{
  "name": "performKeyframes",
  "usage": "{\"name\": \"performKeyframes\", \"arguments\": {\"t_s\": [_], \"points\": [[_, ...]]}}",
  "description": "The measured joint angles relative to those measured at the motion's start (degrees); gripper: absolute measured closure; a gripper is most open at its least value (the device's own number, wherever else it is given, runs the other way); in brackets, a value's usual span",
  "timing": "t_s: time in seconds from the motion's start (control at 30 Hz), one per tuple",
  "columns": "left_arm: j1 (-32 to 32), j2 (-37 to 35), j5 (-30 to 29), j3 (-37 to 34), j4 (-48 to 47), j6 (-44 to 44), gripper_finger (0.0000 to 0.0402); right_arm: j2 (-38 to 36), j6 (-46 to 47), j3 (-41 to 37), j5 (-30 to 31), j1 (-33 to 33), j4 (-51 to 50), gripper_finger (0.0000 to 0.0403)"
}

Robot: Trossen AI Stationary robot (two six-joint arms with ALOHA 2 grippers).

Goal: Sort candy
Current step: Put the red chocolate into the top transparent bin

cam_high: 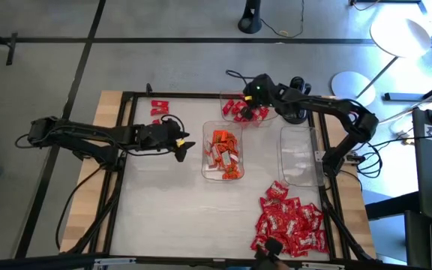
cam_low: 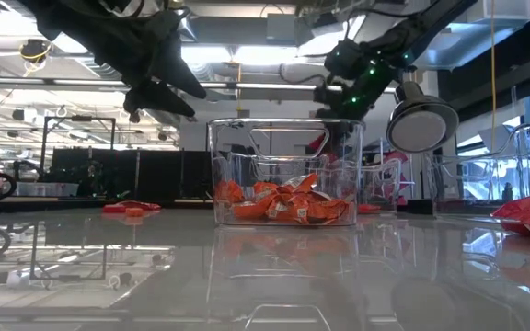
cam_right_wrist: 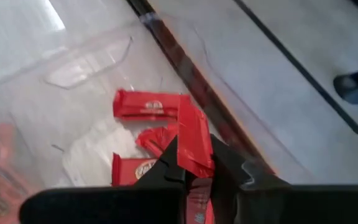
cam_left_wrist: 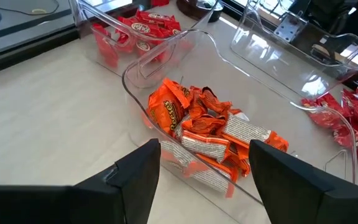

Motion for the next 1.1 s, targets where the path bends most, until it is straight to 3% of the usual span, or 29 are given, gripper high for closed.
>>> {"name": "performKeyframes", "arguments": {"t_s": [0.2, 0.43, 0.63, 0.83, 1.1], "points": [[0.00, 0.00, 0.00, 0.00, 0.03, 0.10, 0.0166, 2.21, -0.06, 0.00, 0.97, 0.15, -0.02, 0.0339], [0.00, -0.02, 0.00, 0.00, -0.04, 0.11, 0.0166, 2.31, 0.21, 0.00, 4.52, 0.17, -0.25, 0.0234], [0.00, -0.02, -0.76, 0.00, -0.09, 0.37, 0.0166, 2.09, 1.41, 1.68, 6.82, 0.17, -7.86, 0.0170], [2.66, -0.02, -8.07, -0.02, -3.63, -2.76, 0.0166, 1.83, 1.24, 3.59, 6.78, 0.22, -10.14, 0.0154], [15.71, -0.02, -8.31, -0.02, -12.54, -9.08, 0.0166, -2.54, 1.33, 3.65, 2.77, 0.22, -6.97, 0.0153]]}}
